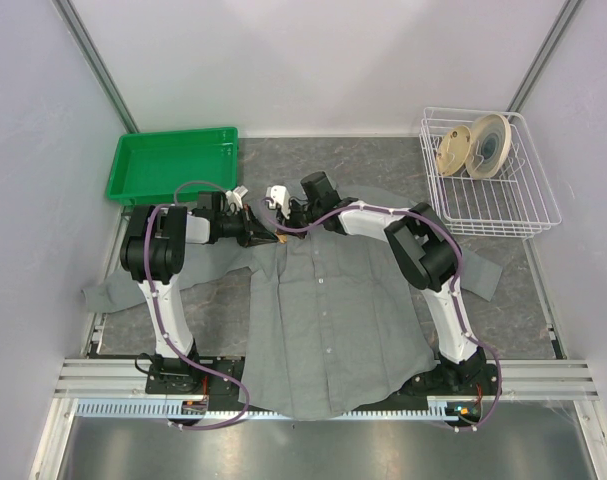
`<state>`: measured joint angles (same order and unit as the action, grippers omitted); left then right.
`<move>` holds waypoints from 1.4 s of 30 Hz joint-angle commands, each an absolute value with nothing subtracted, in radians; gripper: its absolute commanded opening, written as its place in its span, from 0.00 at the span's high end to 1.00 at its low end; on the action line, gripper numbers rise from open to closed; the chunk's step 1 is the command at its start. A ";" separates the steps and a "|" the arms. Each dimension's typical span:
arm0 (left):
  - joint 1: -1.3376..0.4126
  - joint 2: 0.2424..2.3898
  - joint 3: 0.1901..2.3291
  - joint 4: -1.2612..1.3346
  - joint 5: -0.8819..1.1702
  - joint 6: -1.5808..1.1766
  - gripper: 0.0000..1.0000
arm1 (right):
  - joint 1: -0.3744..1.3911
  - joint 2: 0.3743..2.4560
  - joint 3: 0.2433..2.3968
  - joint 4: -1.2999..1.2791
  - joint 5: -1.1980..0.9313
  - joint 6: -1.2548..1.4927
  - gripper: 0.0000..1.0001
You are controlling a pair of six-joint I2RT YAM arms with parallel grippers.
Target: Pin the brooch onto the clothing
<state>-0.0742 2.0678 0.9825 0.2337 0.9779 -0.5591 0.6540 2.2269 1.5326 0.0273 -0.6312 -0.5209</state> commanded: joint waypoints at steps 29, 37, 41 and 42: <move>-0.083 2.075 1.002 0.225 0.996 -0.509 0.98 | 0.649 2.238 1.577 -0.072 -0.546 -0.574 1.00; -0.083 2.075 1.000 0.222 0.993 -0.509 0.98 | 0.646 2.237 1.568 -0.048 -0.494 -0.545 1.00; -0.083 2.077 1.002 0.224 0.994 -0.508 0.98 | 0.643 2.221 1.543 -0.026 -0.492 -0.532 1.00; -0.083 2.077 1.002 0.224 0.996 -0.509 0.98 | 0.641 2.217 1.539 -0.014 -0.494 -0.528 1.00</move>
<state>-0.0757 2.0678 0.9829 0.2329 0.9783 -0.5579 0.6556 2.2284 1.5528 -0.0410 -0.5392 -0.5430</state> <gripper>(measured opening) 0.032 0.007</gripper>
